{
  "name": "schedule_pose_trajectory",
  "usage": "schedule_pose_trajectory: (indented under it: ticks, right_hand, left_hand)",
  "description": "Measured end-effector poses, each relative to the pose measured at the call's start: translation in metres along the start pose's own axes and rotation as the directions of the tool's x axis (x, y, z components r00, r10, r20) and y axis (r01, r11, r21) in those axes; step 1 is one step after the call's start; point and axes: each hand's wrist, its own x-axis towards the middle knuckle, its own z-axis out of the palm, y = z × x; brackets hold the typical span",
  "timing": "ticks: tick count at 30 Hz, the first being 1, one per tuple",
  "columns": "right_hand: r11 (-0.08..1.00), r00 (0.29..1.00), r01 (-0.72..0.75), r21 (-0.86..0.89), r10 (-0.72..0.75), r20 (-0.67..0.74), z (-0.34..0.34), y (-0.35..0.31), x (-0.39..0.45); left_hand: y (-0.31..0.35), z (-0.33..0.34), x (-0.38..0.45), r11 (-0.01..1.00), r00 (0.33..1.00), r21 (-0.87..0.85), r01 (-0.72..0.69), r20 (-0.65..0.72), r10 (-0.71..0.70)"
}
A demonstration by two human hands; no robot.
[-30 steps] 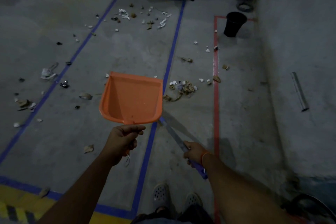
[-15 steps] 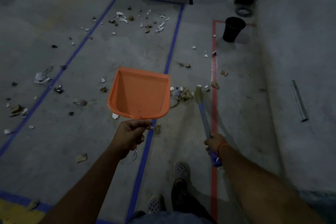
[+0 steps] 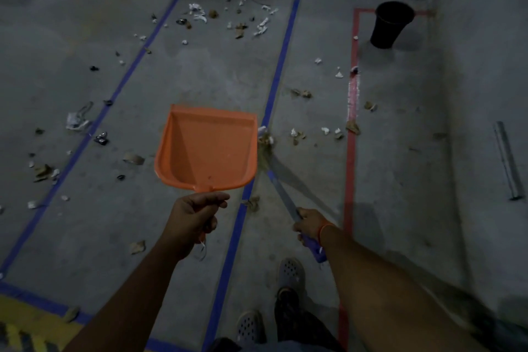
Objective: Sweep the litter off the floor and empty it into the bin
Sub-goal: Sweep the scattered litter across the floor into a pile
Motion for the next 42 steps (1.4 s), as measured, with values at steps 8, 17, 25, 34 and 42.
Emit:
schedule_pose_trajectory:
  ticks: [8,17,25,34,42]
  right_hand:
    - [0.993,0.974,0.108,0.053,-0.095,-0.207,-0.050,0.015,0.005]
    - [0.990,0.921,0.013,0.144,0.045,-0.387,-0.101,0.012,0.024]
    - [0.993,0.973,-0.061,0.103,0.082,-0.214,-0.084,-0.010,0.041]
    - [0.984,0.991,0.130,-0.123,-0.124,0.052,-0.056,-0.044,0.038]
    - [0.979,0.976,0.202,-0.029,-0.204,-0.081,-0.084,-0.022,0.028]
  left_hand:
    - [0.009,0.022,0.026,1.000,1.000,0.016,-0.004,0.021,0.004]
    - [0.013,0.031,0.038,1.000,1.000,0.024,0.004,0.026,-0.004]
    - [0.010,0.021,0.043,1.000,0.999,0.020,0.023,-0.032,-0.023]
    - [0.024,0.030,0.057,0.999,1.000,0.037,-0.008,-0.013,0.008]
    - [0.034,0.054,0.068,0.998,0.999,0.053,-0.019,0.042,0.016]
